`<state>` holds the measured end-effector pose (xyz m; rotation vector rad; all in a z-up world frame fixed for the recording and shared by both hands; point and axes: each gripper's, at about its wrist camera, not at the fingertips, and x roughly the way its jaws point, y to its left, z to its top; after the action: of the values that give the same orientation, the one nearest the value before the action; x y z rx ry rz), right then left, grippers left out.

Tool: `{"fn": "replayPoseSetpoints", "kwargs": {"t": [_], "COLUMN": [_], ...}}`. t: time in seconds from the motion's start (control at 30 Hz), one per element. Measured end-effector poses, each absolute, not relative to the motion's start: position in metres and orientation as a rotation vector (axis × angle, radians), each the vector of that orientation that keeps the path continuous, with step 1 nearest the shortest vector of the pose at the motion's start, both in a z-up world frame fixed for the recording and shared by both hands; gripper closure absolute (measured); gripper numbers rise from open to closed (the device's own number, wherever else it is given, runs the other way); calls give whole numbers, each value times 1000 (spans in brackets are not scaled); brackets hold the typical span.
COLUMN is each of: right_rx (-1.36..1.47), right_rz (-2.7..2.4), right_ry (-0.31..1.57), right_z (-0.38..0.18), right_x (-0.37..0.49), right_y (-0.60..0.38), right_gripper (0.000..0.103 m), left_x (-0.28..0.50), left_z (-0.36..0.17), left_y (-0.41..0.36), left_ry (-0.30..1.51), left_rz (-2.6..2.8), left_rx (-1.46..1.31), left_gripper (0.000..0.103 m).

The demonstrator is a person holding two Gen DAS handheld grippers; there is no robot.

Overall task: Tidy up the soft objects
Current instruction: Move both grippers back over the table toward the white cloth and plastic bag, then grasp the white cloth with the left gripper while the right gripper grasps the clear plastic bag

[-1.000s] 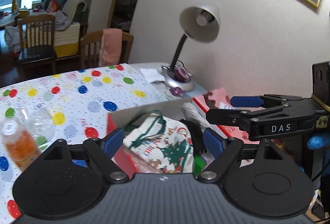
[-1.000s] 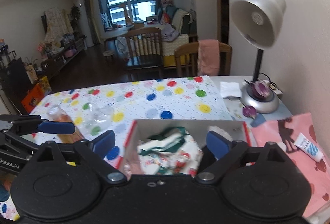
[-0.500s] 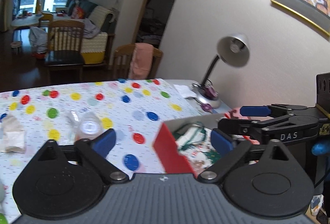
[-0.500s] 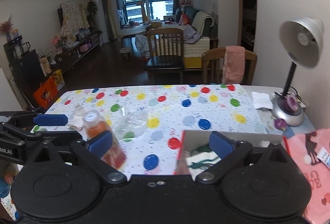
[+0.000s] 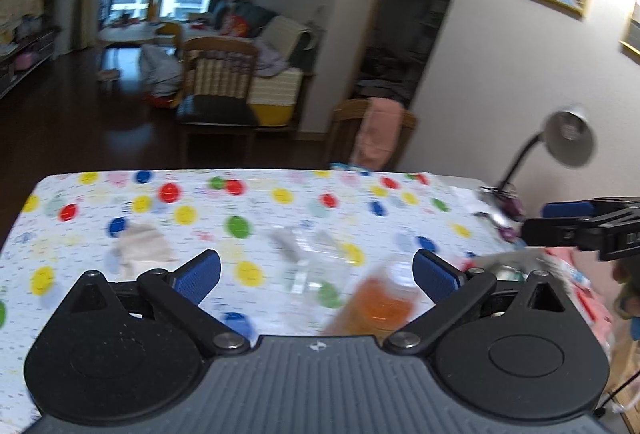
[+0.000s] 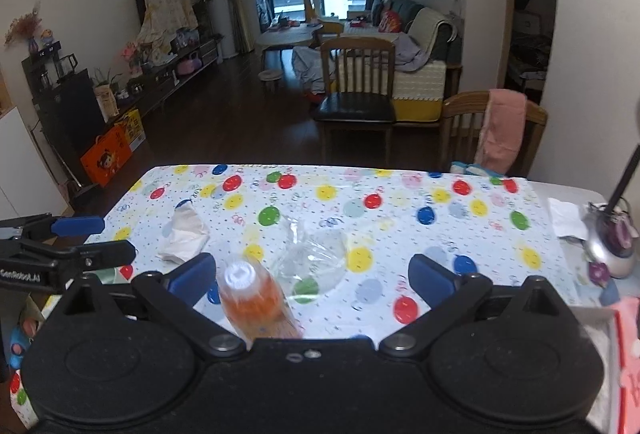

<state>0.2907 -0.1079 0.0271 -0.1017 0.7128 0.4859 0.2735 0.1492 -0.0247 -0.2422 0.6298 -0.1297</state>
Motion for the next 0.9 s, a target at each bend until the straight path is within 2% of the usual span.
{"fn": "replayPoseSetpoints", "kwargs": {"t": [0.37, 0.7, 0.9], "right_rx": [-163, -212, -288], "right_rz": [600, 667, 682], "right_ry": [853, 1014, 1050], "right_z": [-8, -47, -73], "right_x": [365, 438, 474], "right_y": [-60, -39, -15], "right_gripper": [1, 1, 3], "left_x": [326, 388, 424], "left_z": [-66, -104, -129], "left_y": [222, 237, 241], "left_ry": [736, 902, 988], "left_rz": [4, 132, 215], "left_rx": [-329, -270, -263], "left_gripper": [0, 0, 0]}}
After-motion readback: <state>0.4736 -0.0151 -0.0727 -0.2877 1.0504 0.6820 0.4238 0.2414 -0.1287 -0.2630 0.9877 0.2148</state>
